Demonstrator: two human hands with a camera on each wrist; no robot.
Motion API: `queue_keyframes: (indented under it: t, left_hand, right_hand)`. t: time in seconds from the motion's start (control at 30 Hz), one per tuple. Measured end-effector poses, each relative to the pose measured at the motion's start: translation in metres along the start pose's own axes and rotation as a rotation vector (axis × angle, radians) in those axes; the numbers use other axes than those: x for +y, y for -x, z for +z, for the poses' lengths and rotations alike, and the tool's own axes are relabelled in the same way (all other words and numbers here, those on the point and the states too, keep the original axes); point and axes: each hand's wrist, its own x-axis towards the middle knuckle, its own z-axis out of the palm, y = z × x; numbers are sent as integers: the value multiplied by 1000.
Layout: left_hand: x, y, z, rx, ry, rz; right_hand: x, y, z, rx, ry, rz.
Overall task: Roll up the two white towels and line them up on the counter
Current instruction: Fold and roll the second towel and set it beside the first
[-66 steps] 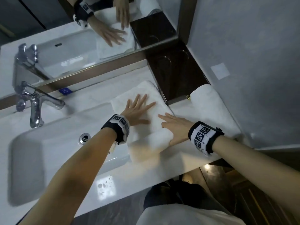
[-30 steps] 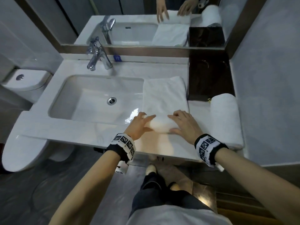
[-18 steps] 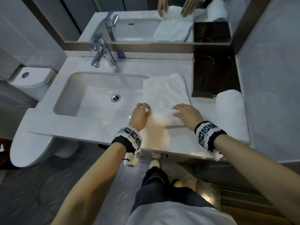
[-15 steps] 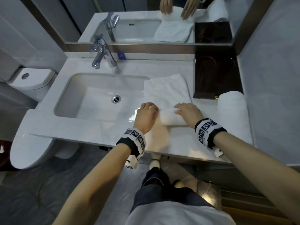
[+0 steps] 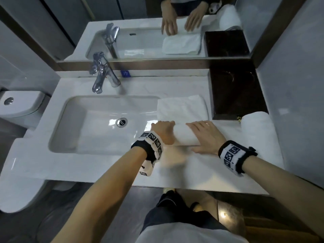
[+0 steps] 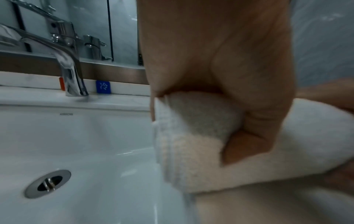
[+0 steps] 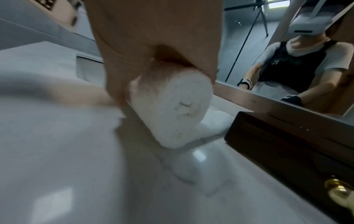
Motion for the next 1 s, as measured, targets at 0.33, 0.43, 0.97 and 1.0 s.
queue_keyframes:
  t: [0.33,0.43,0.97,1.0]
  left_hand:
    - [-34,-18,-14,65,4,202]
    - [-28,-17,-6,94,-205,204]
    - [-68,-85,-54,-42,250,56]
    - [-74,-84,-53,3,406,13]
  right_hand:
    - [13,-58,-28,-429,-430,263]
    - [20,-66,-30,-423,-565,260]
    - [29,-56,-34,-145,-531,406]
    - [33,-59,-36,-206,-581,424]
